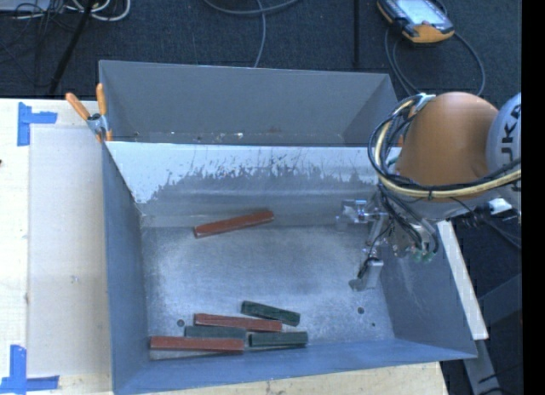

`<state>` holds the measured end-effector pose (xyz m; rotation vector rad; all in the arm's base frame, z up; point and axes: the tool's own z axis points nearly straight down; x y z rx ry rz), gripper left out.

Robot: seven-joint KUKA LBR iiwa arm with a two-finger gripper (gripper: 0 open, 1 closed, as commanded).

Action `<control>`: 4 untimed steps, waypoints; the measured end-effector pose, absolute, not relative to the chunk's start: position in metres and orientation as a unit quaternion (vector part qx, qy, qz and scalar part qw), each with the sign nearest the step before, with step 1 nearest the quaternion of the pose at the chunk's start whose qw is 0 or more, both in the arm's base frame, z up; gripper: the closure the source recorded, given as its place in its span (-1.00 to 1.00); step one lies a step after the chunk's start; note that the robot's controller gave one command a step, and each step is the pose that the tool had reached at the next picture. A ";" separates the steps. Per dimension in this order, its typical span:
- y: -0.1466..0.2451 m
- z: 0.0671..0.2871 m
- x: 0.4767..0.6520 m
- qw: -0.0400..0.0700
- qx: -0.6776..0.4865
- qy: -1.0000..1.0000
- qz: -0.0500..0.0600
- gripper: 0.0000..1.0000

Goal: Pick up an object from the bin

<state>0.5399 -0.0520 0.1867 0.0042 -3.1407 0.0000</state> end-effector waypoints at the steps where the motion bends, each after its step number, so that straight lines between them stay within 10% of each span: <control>1: -0.017 0.160 0.531 -0.002 0.022 -1.000 0.001 -1.00; 2: 0.041 0.108 0.529 -0.001 0.004 -1.000 0.000 -1.00; 3: 0.059 0.079 0.488 0.001 0.080 -0.997 0.000 -1.00; 4: 0.097 0.072 0.494 0.002 0.014 -1.000 -0.001 1.00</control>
Offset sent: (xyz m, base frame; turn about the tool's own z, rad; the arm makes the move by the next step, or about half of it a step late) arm -0.0116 0.0991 -0.0844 -0.0055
